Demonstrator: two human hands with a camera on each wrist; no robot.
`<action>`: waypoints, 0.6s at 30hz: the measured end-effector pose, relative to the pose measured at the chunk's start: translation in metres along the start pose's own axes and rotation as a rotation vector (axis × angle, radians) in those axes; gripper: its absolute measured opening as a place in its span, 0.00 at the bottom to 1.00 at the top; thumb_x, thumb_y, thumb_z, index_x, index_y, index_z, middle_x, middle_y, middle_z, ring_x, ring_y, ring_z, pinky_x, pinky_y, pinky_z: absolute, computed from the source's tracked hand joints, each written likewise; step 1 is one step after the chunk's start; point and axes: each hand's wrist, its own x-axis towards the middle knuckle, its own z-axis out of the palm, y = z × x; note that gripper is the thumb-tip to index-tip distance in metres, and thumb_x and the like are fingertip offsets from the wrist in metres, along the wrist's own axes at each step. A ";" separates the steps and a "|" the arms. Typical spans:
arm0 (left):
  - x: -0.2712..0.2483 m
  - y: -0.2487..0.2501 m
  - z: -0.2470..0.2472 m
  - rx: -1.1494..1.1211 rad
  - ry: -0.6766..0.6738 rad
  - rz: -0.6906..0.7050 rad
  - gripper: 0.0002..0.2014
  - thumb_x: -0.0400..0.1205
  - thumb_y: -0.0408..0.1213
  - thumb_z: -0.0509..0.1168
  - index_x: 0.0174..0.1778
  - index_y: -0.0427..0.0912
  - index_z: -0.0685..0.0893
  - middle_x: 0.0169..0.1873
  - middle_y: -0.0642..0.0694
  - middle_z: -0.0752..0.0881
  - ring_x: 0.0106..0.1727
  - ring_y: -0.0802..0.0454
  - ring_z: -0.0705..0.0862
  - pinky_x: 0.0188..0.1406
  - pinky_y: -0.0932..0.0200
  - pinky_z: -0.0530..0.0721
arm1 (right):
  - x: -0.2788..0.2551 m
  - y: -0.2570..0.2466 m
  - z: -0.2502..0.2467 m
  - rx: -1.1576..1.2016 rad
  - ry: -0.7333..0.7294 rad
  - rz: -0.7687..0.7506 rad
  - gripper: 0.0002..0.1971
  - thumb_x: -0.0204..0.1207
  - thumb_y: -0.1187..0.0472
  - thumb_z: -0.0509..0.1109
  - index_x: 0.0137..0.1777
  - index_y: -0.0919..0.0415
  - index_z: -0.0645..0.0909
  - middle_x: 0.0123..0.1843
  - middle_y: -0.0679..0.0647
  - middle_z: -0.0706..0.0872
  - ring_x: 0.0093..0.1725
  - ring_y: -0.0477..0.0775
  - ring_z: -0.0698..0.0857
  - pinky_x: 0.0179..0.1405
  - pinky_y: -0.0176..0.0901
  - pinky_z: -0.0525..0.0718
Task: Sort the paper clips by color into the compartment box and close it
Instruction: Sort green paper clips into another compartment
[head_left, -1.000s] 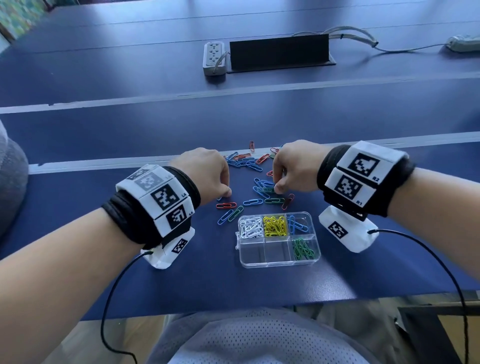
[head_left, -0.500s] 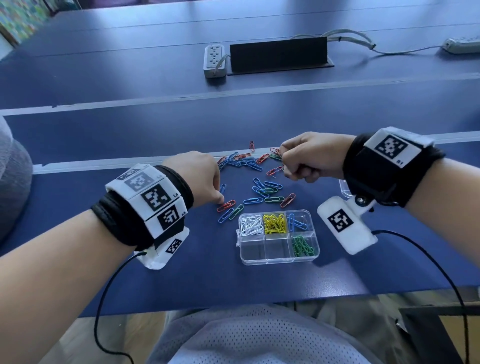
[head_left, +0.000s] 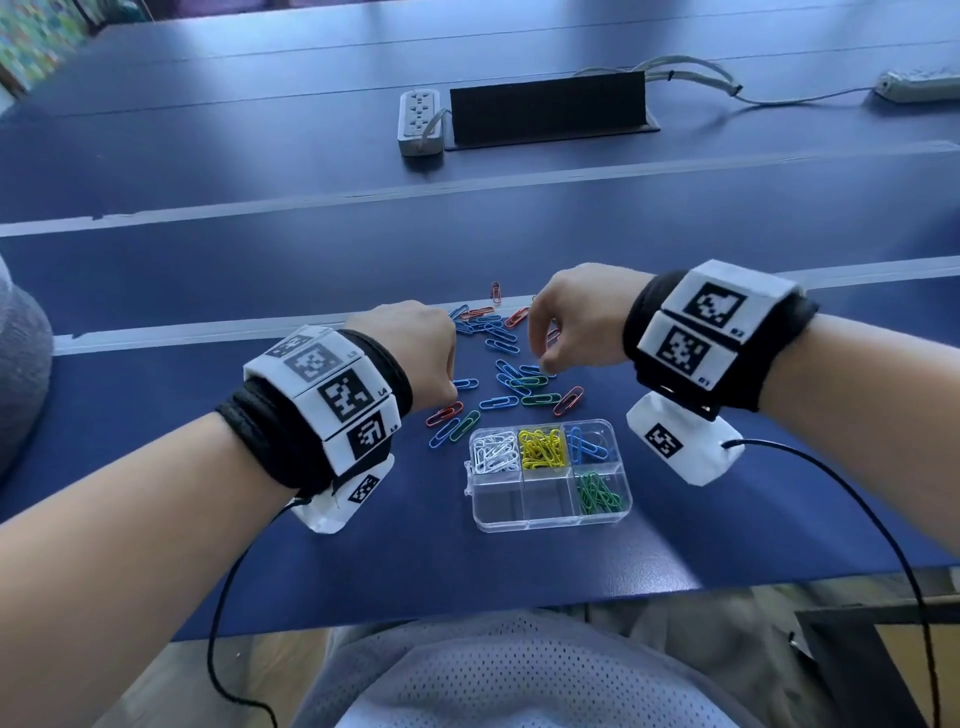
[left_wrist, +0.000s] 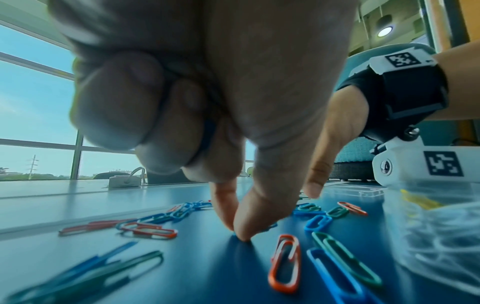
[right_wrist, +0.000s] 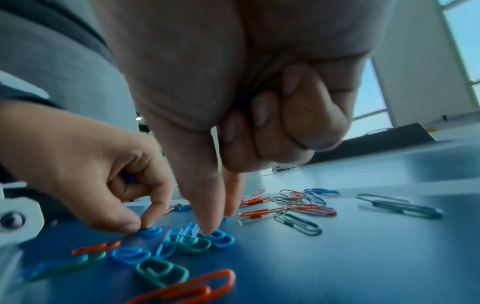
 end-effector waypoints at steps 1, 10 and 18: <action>0.001 0.000 0.000 0.001 -0.008 0.000 0.08 0.70 0.44 0.68 0.39 0.45 0.88 0.40 0.47 0.88 0.46 0.44 0.86 0.40 0.58 0.83 | 0.002 -0.001 0.001 -0.035 -0.013 -0.011 0.04 0.68 0.55 0.75 0.42 0.50 0.88 0.38 0.46 0.85 0.43 0.50 0.82 0.40 0.36 0.73; 0.002 0.000 0.003 -0.001 -0.065 0.024 0.11 0.68 0.45 0.67 0.35 0.39 0.85 0.35 0.44 0.86 0.39 0.43 0.81 0.34 0.59 0.76 | 0.004 -0.006 0.004 -0.126 -0.093 0.015 0.15 0.70 0.54 0.68 0.48 0.64 0.88 0.49 0.61 0.89 0.48 0.60 0.85 0.39 0.38 0.75; -0.003 0.001 0.001 -0.126 -0.039 0.005 0.17 0.79 0.44 0.56 0.25 0.42 0.66 0.26 0.47 0.71 0.38 0.44 0.73 0.29 0.60 0.65 | -0.001 -0.003 0.007 -0.156 -0.162 0.030 0.13 0.72 0.50 0.65 0.36 0.61 0.79 0.32 0.54 0.76 0.37 0.56 0.76 0.37 0.41 0.74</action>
